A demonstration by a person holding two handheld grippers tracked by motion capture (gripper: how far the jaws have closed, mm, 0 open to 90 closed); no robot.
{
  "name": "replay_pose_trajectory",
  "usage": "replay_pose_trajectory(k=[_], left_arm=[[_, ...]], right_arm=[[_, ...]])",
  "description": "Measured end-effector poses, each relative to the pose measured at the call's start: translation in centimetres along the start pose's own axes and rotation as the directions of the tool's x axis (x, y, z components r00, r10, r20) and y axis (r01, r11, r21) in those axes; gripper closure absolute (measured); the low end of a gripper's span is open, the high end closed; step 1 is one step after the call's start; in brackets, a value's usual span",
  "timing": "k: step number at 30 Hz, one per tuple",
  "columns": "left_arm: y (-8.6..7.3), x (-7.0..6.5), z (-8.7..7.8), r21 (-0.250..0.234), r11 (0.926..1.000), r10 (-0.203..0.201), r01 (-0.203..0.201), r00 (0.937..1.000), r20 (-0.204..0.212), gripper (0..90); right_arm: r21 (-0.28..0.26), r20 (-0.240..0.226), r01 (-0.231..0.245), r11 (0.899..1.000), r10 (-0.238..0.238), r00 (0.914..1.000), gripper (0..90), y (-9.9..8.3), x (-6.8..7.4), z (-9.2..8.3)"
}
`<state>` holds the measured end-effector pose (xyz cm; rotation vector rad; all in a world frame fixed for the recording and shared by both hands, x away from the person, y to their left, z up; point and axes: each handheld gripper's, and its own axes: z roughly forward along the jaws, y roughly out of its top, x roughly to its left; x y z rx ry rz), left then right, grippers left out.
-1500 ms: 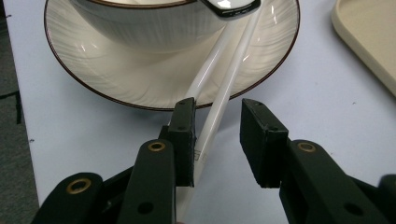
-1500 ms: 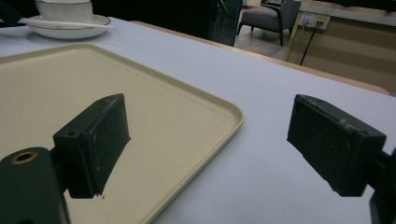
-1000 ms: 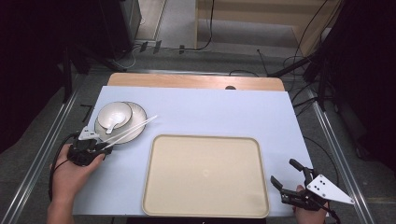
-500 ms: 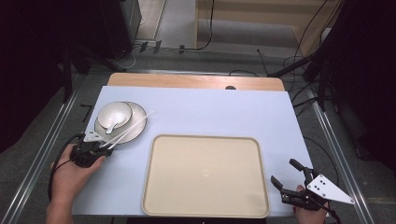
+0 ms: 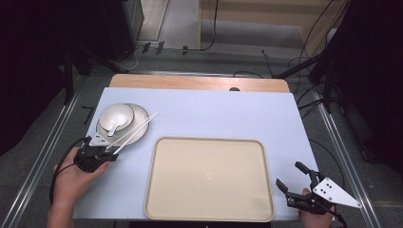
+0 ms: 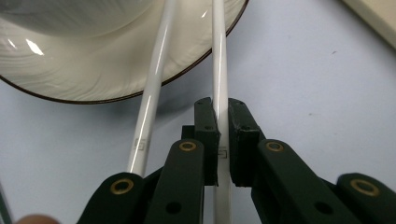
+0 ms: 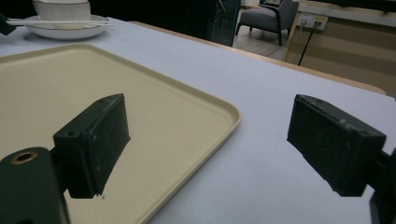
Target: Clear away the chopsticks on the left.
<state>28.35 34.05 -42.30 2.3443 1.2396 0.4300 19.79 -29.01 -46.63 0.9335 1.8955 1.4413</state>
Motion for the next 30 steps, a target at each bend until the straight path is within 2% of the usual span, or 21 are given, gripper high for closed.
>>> replay_pose_trajectory(k=[5,7,13,14,17,21,30], left_arm=[[0.3,-0.7,-0.5,0.004,0.9999,-0.013,0.013,0.9995,0.027,85.0],[0.5,-1.1,-0.7,-0.002,0.9998,-0.021,0.021,0.9985,0.05,85.0],[0.7,-2.1,-1.0,-0.005,0.9994,-0.032,0.033,0.9965,0.077,85.0],[0.7,-2.5,-1.1,-0.009,0.9992,-0.039,0.04,0.995,0.092,85.0],[0.5,-3.1,-1.2,-0.014,0.9984,-0.053,0.054,0.9937,0.099,85.0],[0.2,-4.1,-1.5,-0.035,0.9957,-0.08,0.085,0.9887,0.127,85.0],[-0.1,-6.4,-1.6,-0.03,0.9945,-0.095,0.1,0.9837,0.153,85.0]], right_arm=[[-0.001,-0.001,0.0,1.0,0.0,1.0,13.2,0.0,0.0,0.0],[-0.002,-0.001,0.0,1.0,0.0,1.0,13.2,0.0,0.0,0.0],[-0.006,0.0,0.004,1.0,-0.004,1.0,13.2,0.1,0.0,0.1],[-0.007,0.0,0.003,1.0,-0.003,1.0,13.2,0.1,0.0,0.1],[-0.007,-0.001,0.002,1.0,-0.002,1.0,13.2,0.1,0.0,0.1],[-0.009,-0.002,0.002,1.0,-0.002,1.0,13.2,0.1,0.0,0.1],[-0.008,-0.007,0.005,1.0,-0.005,1.0,13.2,0.1,0.2,0.2]])
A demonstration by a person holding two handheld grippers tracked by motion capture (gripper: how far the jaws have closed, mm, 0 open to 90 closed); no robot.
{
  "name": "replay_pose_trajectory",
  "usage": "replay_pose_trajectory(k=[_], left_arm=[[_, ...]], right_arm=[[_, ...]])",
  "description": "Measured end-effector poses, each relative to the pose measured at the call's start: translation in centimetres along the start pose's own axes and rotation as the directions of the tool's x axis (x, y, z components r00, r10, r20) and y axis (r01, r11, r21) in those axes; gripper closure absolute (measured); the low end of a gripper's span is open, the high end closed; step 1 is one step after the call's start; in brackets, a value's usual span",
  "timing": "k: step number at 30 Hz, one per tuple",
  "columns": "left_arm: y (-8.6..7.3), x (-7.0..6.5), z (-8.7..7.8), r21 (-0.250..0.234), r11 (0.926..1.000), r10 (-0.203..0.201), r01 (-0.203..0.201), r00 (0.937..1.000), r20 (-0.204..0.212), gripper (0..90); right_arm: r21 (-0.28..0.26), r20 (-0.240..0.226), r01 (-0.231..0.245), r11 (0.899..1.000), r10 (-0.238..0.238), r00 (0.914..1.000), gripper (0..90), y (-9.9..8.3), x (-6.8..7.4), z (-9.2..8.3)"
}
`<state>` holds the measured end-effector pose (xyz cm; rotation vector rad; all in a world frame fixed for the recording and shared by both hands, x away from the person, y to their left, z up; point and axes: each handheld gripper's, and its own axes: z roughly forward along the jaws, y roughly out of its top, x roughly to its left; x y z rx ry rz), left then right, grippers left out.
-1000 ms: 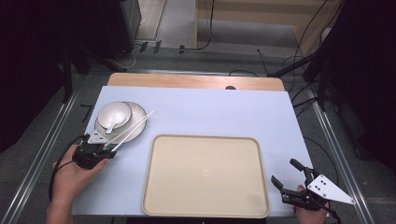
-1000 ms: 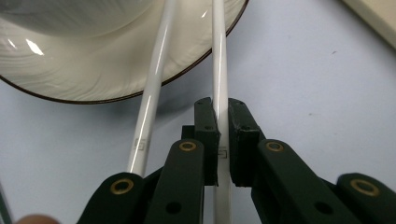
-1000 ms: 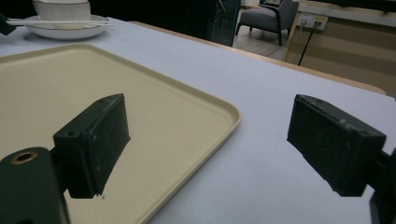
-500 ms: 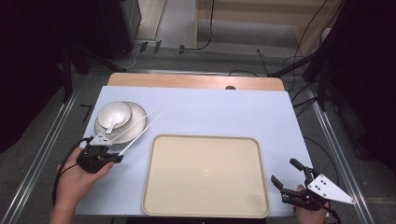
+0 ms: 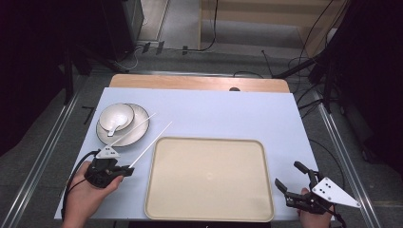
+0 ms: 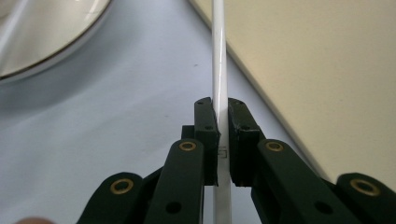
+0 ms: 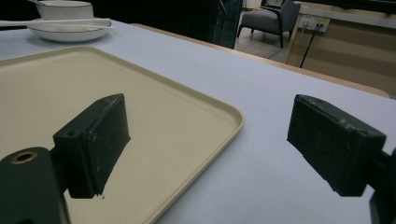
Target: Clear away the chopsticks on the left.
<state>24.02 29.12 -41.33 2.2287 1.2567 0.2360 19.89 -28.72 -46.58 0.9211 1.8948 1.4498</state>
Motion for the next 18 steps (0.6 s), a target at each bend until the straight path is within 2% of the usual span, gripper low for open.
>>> replay_pose_trajectory(k=[4,5,6,9,11,13,18], left_arm=[[0.2,-1.5,0.6,0.004,0.9999,-0.014,0.014,0.9997,0.022,85.0],[0.2,-1.5,0.6,0.004,0.9999,-0.014,0.014,0.9997,0.022,85.0],[0.3,-2.2,0.9,0.011,0.9999,-0.006,0.006,0.9998,0.02,85.0],[0.4,-3.0,1.2,0.006,0.9998,-0.019,0.018,0.9992,0.035,84.9],[0.5,-3.2,1.3,0.008,0.9998,-0.016,0.016,0.999,0.042,84.9],[0.5,-4.0,1.9,0.015,0.9998,-0.016,0.015,0.9985,0.053,84.9],[0.5,-5.2,2.8,0.024,0.9996,-0.017,0.016,0.9969,0.077,84.9]], right_arm=[[0.0,-0.002,0.001,1.0,-0.001,1.0,13.2,0.0,0.1,0.0],[0.0,-0.002,0.001,1.0,-0.001,1.0,13.2,0.0,0.1,0.0],[0.0,-0.003,0.0,1.0,0.0,1.0,13.2,0.0,0.1,0.0],[0.0,-0.002,0.0,1.0,0.0,1.0,13.2,0.0,0.1,0.0],[0.0,-0.001,0.001,1.0,-0.001,1.0,13.2,0.0,0.0,0.0],[0.002,-0.003,0.001,1.0,-0.001,1.0,13.2,0.0,0.0,0.0],[0.002,-0.003,0.001,1.0,-0.001,1.0,13.2,0.0,-0.1,0.0]])
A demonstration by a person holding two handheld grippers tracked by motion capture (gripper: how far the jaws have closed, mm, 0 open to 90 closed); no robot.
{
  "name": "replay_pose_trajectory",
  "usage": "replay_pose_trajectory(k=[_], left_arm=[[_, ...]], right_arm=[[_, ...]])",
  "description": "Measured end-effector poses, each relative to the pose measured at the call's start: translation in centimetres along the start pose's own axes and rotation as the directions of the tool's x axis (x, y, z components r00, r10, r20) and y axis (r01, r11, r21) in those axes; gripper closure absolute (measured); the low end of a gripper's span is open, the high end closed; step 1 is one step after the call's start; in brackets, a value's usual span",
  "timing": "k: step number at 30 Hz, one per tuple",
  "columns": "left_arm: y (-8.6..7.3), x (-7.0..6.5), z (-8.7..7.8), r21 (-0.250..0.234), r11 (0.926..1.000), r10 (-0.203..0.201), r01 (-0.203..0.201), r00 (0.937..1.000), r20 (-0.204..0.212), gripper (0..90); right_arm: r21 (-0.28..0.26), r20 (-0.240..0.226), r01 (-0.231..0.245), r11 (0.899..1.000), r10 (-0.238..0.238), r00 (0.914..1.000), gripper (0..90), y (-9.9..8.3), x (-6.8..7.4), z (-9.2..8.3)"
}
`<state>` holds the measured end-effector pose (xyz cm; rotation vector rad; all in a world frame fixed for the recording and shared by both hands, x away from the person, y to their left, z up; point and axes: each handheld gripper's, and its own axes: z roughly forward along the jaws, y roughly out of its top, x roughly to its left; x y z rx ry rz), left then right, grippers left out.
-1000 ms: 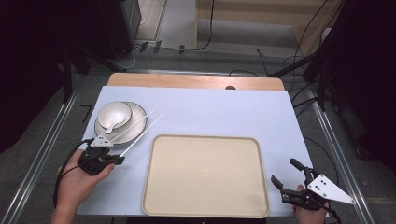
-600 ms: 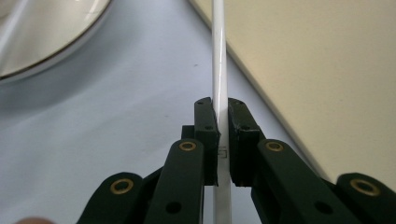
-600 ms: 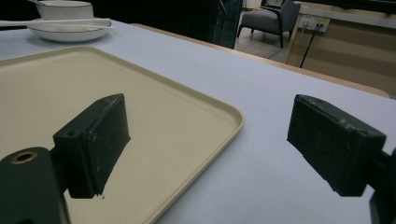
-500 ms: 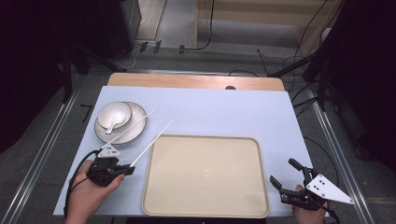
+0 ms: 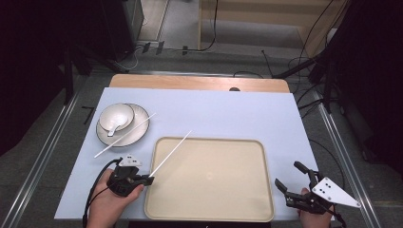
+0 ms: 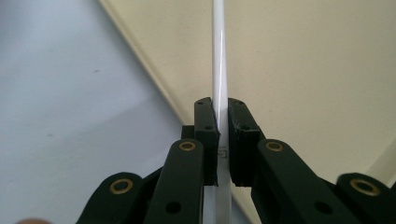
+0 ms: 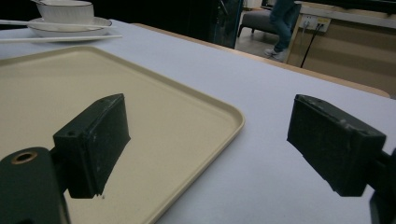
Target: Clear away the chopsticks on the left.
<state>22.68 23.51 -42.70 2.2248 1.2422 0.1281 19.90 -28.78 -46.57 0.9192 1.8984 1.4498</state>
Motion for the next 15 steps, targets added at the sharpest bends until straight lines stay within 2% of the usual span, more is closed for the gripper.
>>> replay_pose_trajectory(k=[10,15], left_arm=[[-0.3,-1.7,1.7,0.024,0.9997,-0.003,0.003,0.9997,0.024,84.8],[-0.8,-2.5,2.3,0.036,0.9991,-0.025,0.024,0.9992,0.031,84.7]], right_arm=[[-0.001,0.0,-0.004,1.0,0.004,1.0,13.2,0.0,-0.1,0.0],[-0.005,0.004,-0.005,1.0,0.005,1.0,13.2,0.0,-0.1,-0.1]])
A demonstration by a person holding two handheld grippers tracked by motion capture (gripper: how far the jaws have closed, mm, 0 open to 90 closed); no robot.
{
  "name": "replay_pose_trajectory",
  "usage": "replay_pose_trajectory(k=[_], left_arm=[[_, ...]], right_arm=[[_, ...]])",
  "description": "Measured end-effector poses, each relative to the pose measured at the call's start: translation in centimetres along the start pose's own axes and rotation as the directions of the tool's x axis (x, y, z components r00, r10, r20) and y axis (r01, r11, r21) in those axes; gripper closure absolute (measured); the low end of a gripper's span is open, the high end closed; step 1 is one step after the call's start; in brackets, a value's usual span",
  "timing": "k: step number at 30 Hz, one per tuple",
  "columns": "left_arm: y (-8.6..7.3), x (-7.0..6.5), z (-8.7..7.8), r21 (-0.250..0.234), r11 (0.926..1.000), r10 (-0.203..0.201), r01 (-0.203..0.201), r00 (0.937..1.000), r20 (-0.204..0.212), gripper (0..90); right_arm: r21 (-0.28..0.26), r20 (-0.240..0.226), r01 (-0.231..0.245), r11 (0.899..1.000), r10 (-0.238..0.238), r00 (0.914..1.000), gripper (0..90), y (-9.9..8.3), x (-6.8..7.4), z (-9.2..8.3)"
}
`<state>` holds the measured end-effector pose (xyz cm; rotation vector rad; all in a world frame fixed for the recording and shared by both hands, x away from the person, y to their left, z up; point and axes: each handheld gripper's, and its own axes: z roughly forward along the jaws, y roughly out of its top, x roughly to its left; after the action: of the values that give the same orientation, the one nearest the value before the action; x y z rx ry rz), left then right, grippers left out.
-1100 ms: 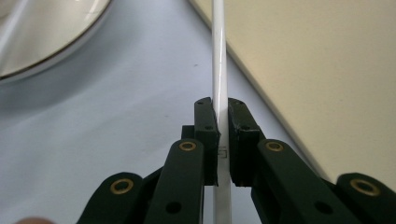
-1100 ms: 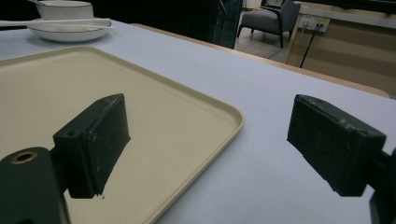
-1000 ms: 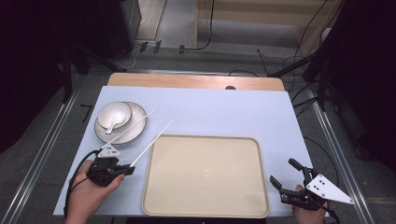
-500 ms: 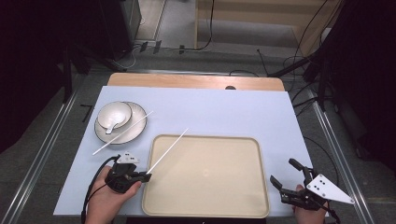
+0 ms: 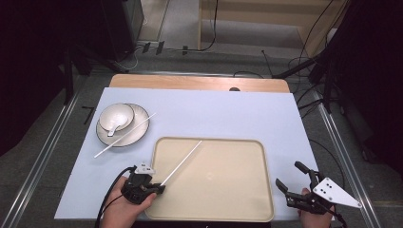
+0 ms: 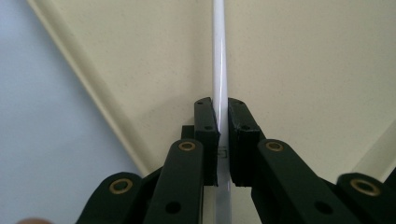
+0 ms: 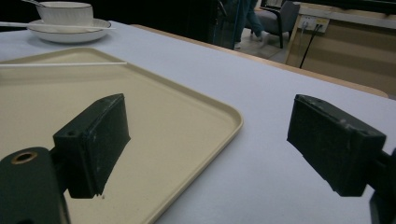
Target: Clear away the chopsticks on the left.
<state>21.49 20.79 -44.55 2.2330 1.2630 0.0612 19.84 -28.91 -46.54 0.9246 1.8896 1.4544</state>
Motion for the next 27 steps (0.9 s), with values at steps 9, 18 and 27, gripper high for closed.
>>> replay_pose_trajectory(k=[9,18,27], left_arm=[[-0.3,-0.3,0.0,-0.001,0.9999,-0.012,0.012,0.9998,0.016,77.9],[0.2,-0.1,-0.6,-0.074,0.9971,-0.017,0.018,0.9996,0.022,73.6],[5.0,0.3,0.9,-0.118,0.9929,0.026,-0.015,0.9954,0.093,90.0]], right_arm=[[-0.001,-0.002,0.002,1.0,-0.002,1.0,13.2,0.0,0.0,0.0],[-0.005,-0.001,0.0,1.0,0.0,1.0,13.2,0.1,0.1,-0.1],[0.002,-0.007,-0.002,1.0,0.002,1.0,13.2,0.0,0.0,0.1]])
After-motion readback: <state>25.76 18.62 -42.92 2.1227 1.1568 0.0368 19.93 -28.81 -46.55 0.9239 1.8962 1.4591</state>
